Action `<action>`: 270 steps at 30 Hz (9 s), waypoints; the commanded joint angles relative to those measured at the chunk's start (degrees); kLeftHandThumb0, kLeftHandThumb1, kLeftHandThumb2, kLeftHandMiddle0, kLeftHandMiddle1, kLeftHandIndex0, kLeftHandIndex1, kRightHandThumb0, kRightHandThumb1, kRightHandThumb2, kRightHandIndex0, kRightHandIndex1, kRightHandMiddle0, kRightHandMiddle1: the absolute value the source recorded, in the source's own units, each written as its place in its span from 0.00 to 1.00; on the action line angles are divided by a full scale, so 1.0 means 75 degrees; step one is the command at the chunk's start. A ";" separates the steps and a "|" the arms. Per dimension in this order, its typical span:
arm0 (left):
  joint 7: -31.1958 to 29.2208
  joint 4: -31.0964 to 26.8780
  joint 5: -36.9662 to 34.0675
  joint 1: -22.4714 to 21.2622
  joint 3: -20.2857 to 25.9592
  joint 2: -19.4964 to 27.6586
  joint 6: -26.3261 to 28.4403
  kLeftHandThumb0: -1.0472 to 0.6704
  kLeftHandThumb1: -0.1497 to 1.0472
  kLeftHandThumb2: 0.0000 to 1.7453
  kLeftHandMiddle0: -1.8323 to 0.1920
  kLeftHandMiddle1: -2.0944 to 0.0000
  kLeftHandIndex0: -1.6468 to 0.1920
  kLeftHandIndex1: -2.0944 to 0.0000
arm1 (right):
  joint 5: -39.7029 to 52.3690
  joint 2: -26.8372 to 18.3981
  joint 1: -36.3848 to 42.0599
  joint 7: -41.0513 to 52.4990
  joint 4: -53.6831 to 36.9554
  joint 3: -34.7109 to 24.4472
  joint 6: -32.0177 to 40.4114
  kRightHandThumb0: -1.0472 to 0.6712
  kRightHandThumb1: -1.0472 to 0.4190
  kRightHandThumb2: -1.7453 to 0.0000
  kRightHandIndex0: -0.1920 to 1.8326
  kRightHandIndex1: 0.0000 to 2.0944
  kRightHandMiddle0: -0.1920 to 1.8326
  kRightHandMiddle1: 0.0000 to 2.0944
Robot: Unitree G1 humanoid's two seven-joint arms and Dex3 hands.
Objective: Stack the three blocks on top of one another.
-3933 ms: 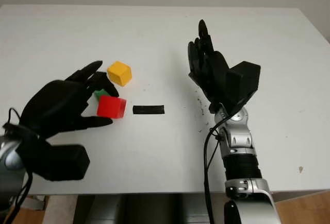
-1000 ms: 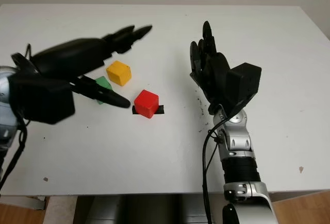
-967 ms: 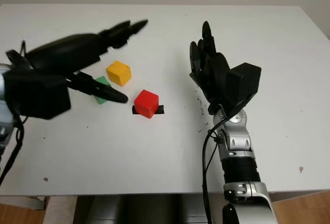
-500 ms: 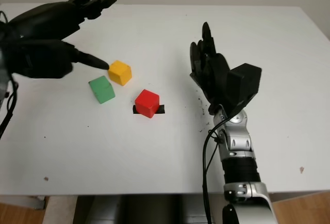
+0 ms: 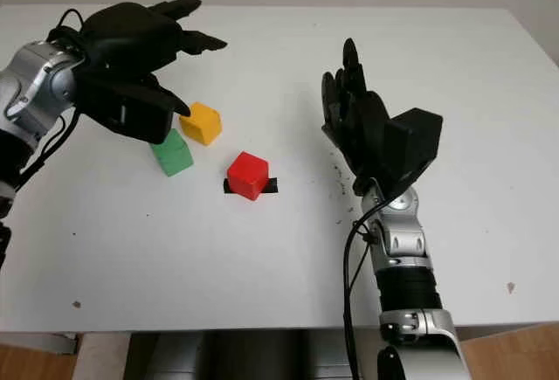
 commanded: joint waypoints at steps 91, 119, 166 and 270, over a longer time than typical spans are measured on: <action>0.2402 0.1978 0.1090 -0.0420 -0.1915 -0.0741 0.0162 0.37 0.90 0.03 0.75 0.97 0.64 0.44 | 0.0094 0.0002 0.0229 -0.0055 -0.0408 -0.0082 0.0052 0.17 0.00 0.66 0.00 0.00 0.00 0.00; -0.2416 -0.1651 -0.1814 -0.0325 0.0335 0.0348 -0.0383 0.35 0.90 0.03 0.78 0.97 0.65 0.30 | 0.0064 0.0018 0.0027 -0.0015 -0.0160 -0.0046 -0.0084 0.18 0.00 0.66 0.00 0.00 0.00 0.00; -0.5982 -0.5158 -0.2157 0.0712 0.0373 -0.0723 0.3279 0.47 0.99 0.03 0.89 0.54 0.95 0.12 | 0.0042 0.0241 -0.0024 -0.0364 -0.0233 -0.0072 -0.0212 0.16 0.00 0.67 0.00 0.00 0.00 0.00; -0.7445 -0.6114 -0.2817 0.0656 0.0911 -0.0346 0.4054 0.03 0.95 0.03 1.00 1.00 1.00 1.00 | 0.0087 0.0306 -0.0099 -0.0271 -0.0105 -0.0114 -0.0215 0.16 0.00 0.68 0.00 0.00 0.00 0.00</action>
